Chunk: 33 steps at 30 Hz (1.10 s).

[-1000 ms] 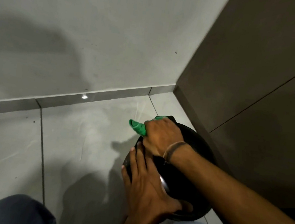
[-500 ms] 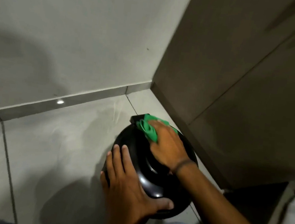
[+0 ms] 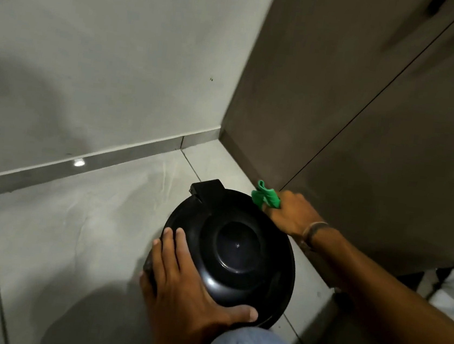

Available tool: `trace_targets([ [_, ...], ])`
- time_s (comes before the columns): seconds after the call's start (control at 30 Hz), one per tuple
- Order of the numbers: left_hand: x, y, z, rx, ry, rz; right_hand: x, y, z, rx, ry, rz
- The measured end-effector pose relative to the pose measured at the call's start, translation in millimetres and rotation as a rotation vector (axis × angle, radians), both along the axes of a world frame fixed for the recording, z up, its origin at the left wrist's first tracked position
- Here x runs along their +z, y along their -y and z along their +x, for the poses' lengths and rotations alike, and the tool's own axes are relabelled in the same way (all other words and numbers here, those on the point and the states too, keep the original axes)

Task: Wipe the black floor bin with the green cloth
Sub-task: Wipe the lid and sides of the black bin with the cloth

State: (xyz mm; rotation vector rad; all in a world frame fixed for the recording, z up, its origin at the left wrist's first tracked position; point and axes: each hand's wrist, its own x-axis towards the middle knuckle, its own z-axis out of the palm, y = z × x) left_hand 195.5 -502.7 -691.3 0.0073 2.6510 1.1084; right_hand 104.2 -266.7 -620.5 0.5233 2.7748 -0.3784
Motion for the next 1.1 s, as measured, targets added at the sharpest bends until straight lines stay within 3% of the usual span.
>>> trace_targets([
  [0.3,-1.4,1.9,2.7,-0.030,-0.048,-0.037,-7.2,56.0,-53.7,0.187,-0.063,-0.059],
  [0.53,5.7,2.5,-0.9,-0.060,-0.007,-0.035,-10.0,25.0,48.0,-0.087,-0.239,0.030],
  [0.63,1.2,1.1,-1.7,-0.062,-0.022,-0.024,-19.5,67.0,72.4,0.148,-0.348,0.009],
  [0.77,-2.8,-0.1,-0.9,-0.043,-0.052,-0.058,-25.1,122.6,39.8,0.430,-0.312,0.079],
  [0.97,-3.3,0.4,-0.5,-0.051,0.009,-0.030,-14.4,160.2,-32.2,0.514,-0.057,0.445],
  [1.1,0.9,1.0,-1.9,-0.015,0.008,0.012,-21.4,155.3,5.6,0.435,-0.117,0.420],
])
